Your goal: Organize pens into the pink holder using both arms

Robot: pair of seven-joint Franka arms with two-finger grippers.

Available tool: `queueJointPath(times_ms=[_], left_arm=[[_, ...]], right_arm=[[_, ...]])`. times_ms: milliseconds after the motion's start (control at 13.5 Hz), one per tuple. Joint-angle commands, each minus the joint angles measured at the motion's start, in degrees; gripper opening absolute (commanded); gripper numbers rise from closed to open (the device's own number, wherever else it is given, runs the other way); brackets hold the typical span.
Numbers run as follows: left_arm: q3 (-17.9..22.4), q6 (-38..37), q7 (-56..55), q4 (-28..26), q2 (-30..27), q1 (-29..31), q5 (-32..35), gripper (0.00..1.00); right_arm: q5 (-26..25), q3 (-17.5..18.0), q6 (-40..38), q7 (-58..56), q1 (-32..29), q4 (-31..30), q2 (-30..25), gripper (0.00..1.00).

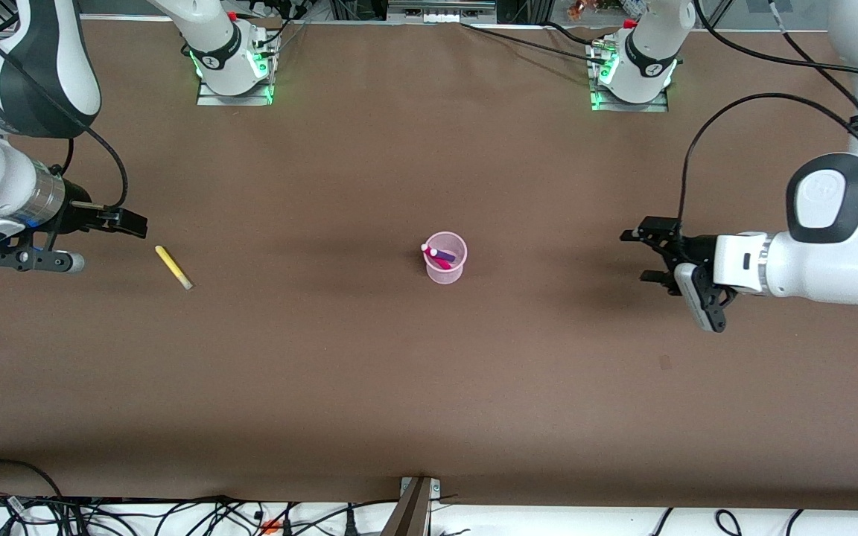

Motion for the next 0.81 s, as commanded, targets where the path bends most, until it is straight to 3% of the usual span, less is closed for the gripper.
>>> queueJointPath(times_ms=[0,222,369,443,665,739], left_arm=[[0.8,-9.6,-11.5,7.3,1.0,-1.1,10.1,1.0],[0.6,-19.1,-21.8,12.0,0.4,-1.0,19.4,1.0],[0.9,-19.1,-27.6,11.5,-4.5,-2.4,23.9,1.0],[3.8,-18.0,-30.6,11.0,-7.5,-4.4,26.1,1.0],[20.0,-10.5,-32.5,6.1,-16.3,-16.4,26.4,1.0],[21.6,-7.9,-32.6,3.7,-18.4,-17.0,26.0,1.0]], right_arm=[[0.7,-0.6,-0.3,-0.4,0.4,-1.0,-1.8,0.99],[0.7,-0.6,-0.2,-0.7,0.4,-1.0,-1.8,0.99],[0.7,-0.6,-0.2,-0.8,0.4,-1.0,-1.8,0.99],[0.7,-0.6,-0.2,-0.8,0.4,-1.0,-1.8,0.99],[0.7,-0.6,-0.2,-0.9,0.4,-1.0,-1.8,0.99],[0.7,-0.6,-0.2,-0.9,0.4,-1.0,-1.8,0.99]])
